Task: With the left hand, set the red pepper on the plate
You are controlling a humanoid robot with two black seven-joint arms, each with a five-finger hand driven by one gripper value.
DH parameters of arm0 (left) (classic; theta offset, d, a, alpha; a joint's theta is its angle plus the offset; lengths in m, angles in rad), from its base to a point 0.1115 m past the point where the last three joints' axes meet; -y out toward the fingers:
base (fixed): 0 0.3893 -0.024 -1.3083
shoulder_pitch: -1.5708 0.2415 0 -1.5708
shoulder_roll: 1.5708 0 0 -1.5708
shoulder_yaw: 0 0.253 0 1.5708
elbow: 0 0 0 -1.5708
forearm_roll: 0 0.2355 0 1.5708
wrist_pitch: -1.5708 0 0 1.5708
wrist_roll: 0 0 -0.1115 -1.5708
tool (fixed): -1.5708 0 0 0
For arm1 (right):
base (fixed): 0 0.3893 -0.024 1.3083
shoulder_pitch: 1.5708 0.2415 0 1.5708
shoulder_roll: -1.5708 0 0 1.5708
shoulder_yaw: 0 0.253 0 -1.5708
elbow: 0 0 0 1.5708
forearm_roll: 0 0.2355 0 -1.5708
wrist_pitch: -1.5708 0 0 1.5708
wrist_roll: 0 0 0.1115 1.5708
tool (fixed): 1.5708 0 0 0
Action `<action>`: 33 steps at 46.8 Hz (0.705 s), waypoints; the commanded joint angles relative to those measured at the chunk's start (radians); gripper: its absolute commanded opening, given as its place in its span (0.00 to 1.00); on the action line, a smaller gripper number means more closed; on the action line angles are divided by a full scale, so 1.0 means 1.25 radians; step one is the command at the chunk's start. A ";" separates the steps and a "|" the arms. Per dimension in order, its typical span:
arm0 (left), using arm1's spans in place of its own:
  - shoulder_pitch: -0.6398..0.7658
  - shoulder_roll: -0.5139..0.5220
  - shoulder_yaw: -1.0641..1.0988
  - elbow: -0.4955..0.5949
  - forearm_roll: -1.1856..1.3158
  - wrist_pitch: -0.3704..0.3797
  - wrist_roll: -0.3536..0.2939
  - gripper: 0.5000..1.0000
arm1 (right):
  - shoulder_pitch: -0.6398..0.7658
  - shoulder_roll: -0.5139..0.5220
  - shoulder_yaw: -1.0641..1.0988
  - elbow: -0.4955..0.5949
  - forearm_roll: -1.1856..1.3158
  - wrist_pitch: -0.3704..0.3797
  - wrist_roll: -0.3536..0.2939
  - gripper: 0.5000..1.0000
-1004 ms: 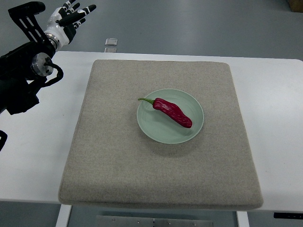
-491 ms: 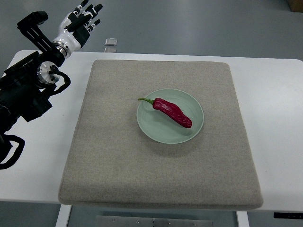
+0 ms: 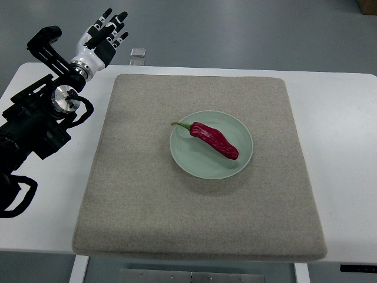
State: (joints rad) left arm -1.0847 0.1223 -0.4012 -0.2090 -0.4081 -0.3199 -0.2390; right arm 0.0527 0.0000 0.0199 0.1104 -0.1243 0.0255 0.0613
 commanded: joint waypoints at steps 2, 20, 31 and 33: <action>-0.001 -0.008 -0.025 -0.003 0.000 0.044 0.002 0.99 | 0.000 0.000 0.000 0.000 0.000 -0.001 0.000 0.86; 0.015 -0.008 -0.046 -0.023 0.005 0.033 -0.001 0.99 | 0.000 0.000 0.000 0.000 0.000 -0.001 0.000 0.86; 0.014 -0.008 -0.044 -0.019 0.015 0.031 -0.010 0.99 | 0.000 0.000 0.000 0.000 0.000 -0.001 0.000 0.86; 0.014 -0.008 -0.044 -0.019 0.016 0.030 -0.010 0.99 | 0.001 0.000 0.000 0.000 0.000 0.000 0.000 0.86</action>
State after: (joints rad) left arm -1.0662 0.1124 -0.4558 -0.2336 -0.3899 -0.2811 -0.2513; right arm 0.0522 0.0000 0.0199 0.1104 -0.1243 0.0253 0.0614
